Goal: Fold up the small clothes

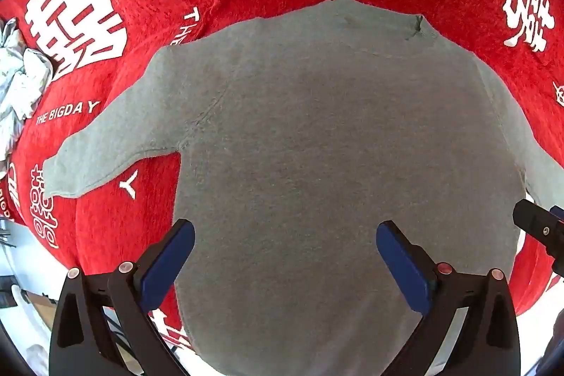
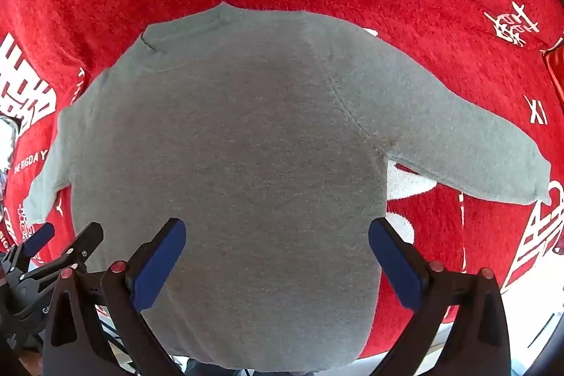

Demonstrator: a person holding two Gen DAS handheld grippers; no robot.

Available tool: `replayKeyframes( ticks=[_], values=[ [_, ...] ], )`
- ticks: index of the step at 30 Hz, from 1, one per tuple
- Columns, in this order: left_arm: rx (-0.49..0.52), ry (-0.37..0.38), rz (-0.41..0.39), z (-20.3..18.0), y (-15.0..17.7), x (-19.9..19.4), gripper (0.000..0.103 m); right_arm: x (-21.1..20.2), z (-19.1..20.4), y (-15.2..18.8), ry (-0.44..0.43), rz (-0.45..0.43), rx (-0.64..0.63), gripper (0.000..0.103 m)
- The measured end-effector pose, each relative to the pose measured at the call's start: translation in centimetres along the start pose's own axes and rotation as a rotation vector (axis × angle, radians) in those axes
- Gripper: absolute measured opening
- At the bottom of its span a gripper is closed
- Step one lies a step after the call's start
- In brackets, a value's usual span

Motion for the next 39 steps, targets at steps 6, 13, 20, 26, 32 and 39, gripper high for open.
replayKeyframes(
  ticks=[6, 13, 20, 26, 32, 39],
  values=[
    [0.007, 0.001, 0.004, 0.0, -0.1, 0.1, 0.103, 0.0, 0.1, -0.3, 0.002, 0.002, 0.002, 0.103],
    [0.005, 0.006, 0.019, -0.2, -0.8, 0.4, 0.103, 0.0, 0.2, -0.3, 0.001, -0.001, 0.001, 0.103],
    [0.01, 0.012, -0.005, -0.2, -0.6, 0.5, 0.103, 0.1, 0.7, -0.4, 0.019, -0.005, -0.012, 0.103],
    [0.001, 0.014, -0.013, 0.1, -0.7, 0.5, 0.103, 0.2, 1.3, -0.4, 0.055, -0.021, -0.029, 0.103],
    [0.001, 0.014, -0.012, 0.6, -0.7, 0.7, 0.103, 0.1, 1.7, -0.3, 0.067, -0.031, -0.054, 0.103],
    [0.004, 0.008, -0.022, 1.0, -0.6, 0.7, 0.103, 0.2, 2.0, -0.1, 0.07, -0.029, -0.052, 0.103]
  ],
)
Point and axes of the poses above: each gripper's, at about its wrist camera, not at the fingertips, and x roughly the way its jaws point, z to its left, y to its underside, the point moved 2 cm from there along x, roughly the way its jaws point, and after that the axes turned 6 degrees about -z, right-handed, at the moved point
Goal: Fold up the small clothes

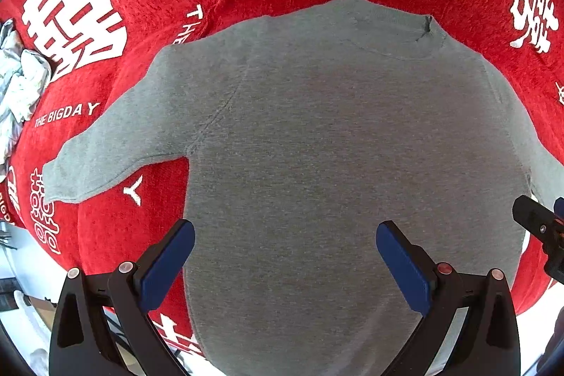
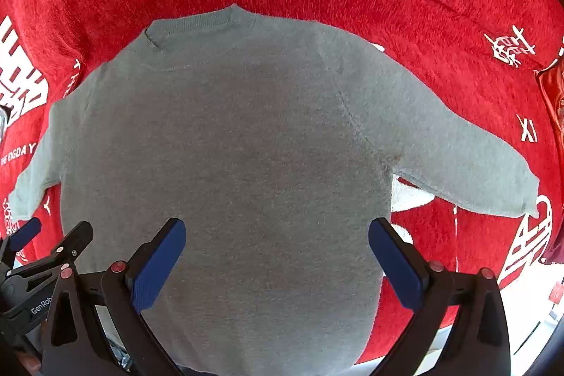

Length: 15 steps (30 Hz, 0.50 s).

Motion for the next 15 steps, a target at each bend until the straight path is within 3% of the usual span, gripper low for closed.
replayKeyframes(
  ticks=[15],
  values=[
    [-0.023, 0.03, -0.015, 0.78, -0.06, 0.17, 0.103, -0.24, 0.91, 0.34, 0.007, -0.007, -0.019, 0.103]
  ],
)
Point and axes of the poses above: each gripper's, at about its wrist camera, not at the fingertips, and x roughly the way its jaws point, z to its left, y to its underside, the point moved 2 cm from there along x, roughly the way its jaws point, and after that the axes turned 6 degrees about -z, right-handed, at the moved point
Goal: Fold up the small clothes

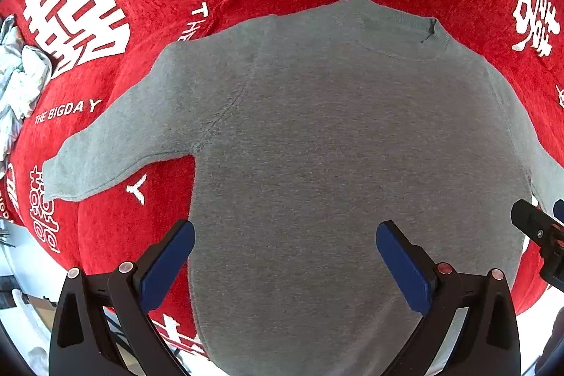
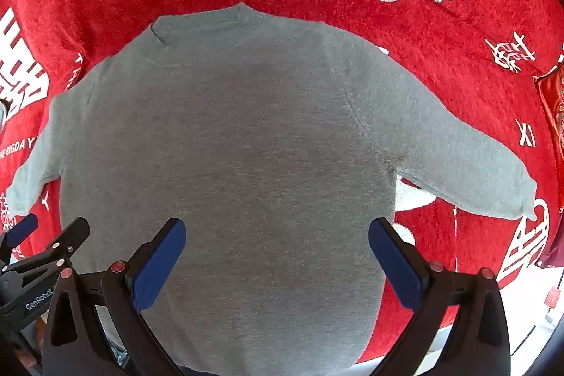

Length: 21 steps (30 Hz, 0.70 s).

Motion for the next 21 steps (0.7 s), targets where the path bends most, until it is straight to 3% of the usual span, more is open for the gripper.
replayKeyframes(
  ticks=[5, 8, 21],
  values=[
    [-0.004, 0.012, -0.001, 0.2, 0.1, 0.0, 0.103, 0.0, 0.5, 0.0, 0.002, 0.0, -0.004, 0.103],
    [0.004, -0.024, -0.027, 0.8, 0.3, -0.2, 0.103, 0.0, 0.7, 0.1, 0.003, 0.001, -0.001, 0.103],
    [-0.022, -0.019, 0.016, 3.2, 0.9, 0.4, 0.103, 0.3, 1.4, 0.5, 0.008, 0.019, -0.004, 0.103]
  ],
)
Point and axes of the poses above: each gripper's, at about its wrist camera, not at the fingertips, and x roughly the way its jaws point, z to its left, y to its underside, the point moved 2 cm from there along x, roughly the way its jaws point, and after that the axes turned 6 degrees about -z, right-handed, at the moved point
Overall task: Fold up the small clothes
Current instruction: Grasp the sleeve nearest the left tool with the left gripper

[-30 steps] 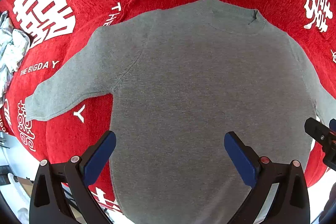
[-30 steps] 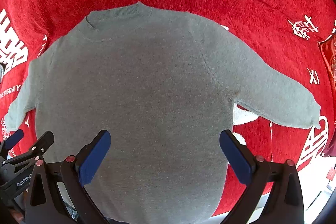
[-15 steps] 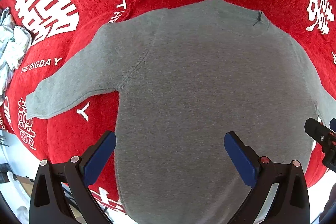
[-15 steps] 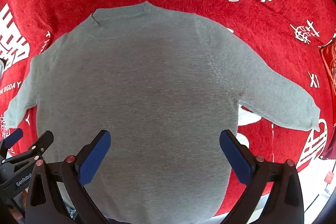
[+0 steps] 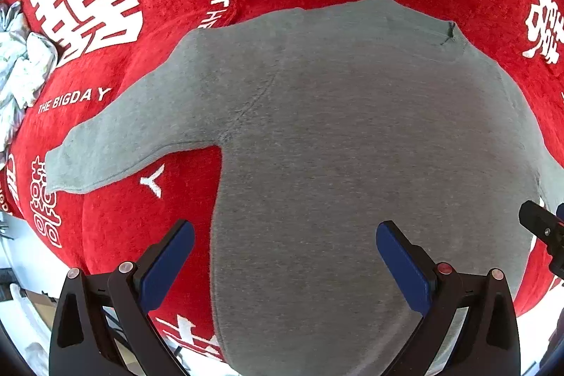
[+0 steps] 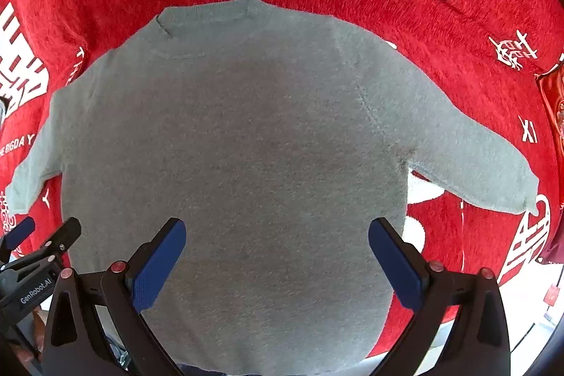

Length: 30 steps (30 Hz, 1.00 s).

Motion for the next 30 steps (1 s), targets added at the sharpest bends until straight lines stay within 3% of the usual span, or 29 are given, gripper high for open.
replayKeyframes(
  ticks=[11, 17, 23, 30],
  values=[
    [-0.05, 0.029, 0.024, 2.3, 0.2, 0.6, 0.103, 0.0, 2.9, 0.1, -0.035, 0.011, -0.023, 0.103],
    [-0.124, 0.055, 0.014, 6.1, 0.4, 1.3, 0.103, 0.1, 6.7, 0.4, -0.136, 0.016, -0.074, 0.103],
    [-0.3, 0.052, -0.022, 14.0, 1.1, 2.5, 0.103, 0.3, 11.7, 1.7, -0.267, 0.034, -0.159, 0.103],
    [-0.552, 0.025, -0.118, 26.8, 2.9, 4.5, 0.103, 1.3, 16.2, 2.8, -0.293, 0.084, -0.231, 0.103]
  ],
)
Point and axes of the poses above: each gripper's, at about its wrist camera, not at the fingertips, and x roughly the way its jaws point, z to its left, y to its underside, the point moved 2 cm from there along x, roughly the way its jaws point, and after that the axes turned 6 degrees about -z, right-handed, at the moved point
